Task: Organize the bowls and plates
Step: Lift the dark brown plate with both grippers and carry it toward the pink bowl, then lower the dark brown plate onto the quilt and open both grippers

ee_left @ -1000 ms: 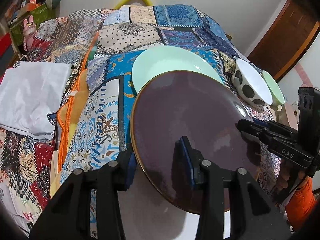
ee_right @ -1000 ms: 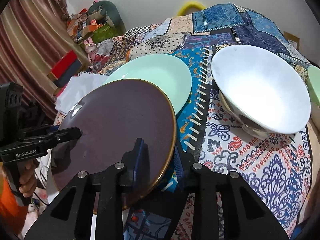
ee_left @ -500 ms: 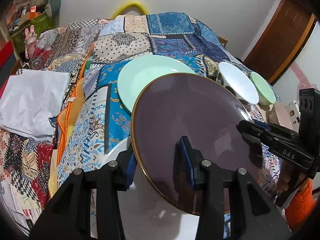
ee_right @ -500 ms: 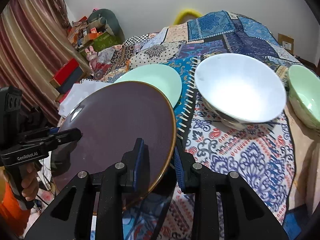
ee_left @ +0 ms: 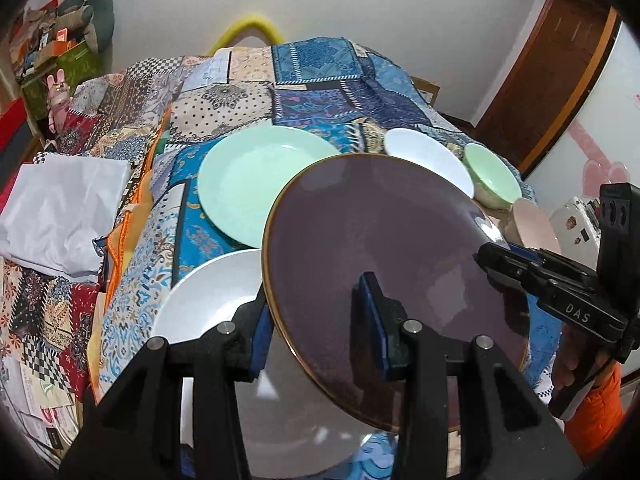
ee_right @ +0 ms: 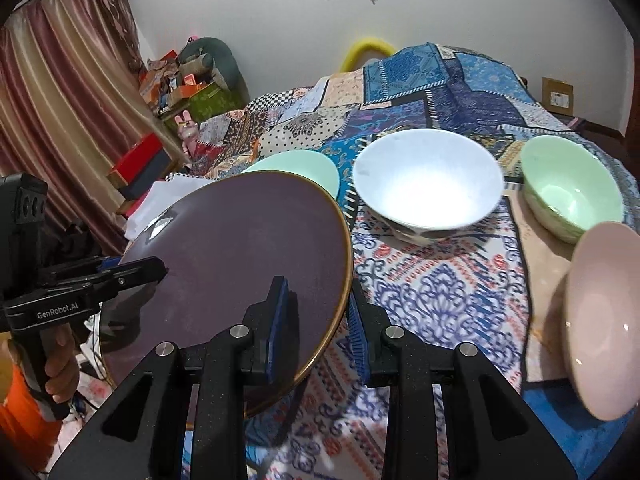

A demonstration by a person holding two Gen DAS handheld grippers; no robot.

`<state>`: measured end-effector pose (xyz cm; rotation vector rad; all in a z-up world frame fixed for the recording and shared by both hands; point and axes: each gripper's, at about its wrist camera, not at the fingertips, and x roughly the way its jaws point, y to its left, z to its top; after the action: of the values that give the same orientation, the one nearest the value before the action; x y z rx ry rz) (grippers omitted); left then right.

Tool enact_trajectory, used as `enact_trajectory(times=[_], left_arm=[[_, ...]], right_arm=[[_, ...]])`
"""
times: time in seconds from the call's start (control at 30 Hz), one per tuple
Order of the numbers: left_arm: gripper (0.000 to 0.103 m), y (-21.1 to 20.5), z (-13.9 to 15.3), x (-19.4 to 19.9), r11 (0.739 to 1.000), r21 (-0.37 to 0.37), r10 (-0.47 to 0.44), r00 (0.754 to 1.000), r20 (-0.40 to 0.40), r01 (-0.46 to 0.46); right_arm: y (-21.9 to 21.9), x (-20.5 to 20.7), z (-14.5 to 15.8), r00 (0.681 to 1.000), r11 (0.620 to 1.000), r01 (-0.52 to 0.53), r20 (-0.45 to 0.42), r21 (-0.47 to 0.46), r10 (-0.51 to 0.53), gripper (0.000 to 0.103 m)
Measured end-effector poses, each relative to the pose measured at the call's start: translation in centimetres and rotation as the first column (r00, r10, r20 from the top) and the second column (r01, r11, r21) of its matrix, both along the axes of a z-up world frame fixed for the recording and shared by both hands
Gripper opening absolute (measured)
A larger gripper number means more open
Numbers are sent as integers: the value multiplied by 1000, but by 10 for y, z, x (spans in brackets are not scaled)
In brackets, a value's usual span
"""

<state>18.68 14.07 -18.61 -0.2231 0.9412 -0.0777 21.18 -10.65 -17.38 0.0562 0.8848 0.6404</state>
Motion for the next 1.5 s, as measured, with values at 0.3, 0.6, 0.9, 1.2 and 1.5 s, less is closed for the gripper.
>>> enact_trajectory(times=[0.3,0.6,0.9,1.2,1.5], left_arm=[[41,-33,4,-11,1000,-12,-24,1000,-3,24],[41,-67,-3,-17,998,-27,-57,998,-33,56],[41,-94,-16,-22,997,-26,-79,995,-59,77],[41,-108,-34,-14,994,-37,-101,990,-97,98],[41,-115,-54,-1,993,-50,-117,984,-136,111]], right_arm=[[-29,-13,5,1000,1000,22,15,6,-22,27],[-60,-25,-1,999,999,52,6,7,-52,27],[-85,-33,-10,997,997,80,-20,8,-80,26],[-101,-35,-24,993,995,104,-49,-3,-104,26],[-110,-30,-39,989,992,126,-78,-22,-127,26]])
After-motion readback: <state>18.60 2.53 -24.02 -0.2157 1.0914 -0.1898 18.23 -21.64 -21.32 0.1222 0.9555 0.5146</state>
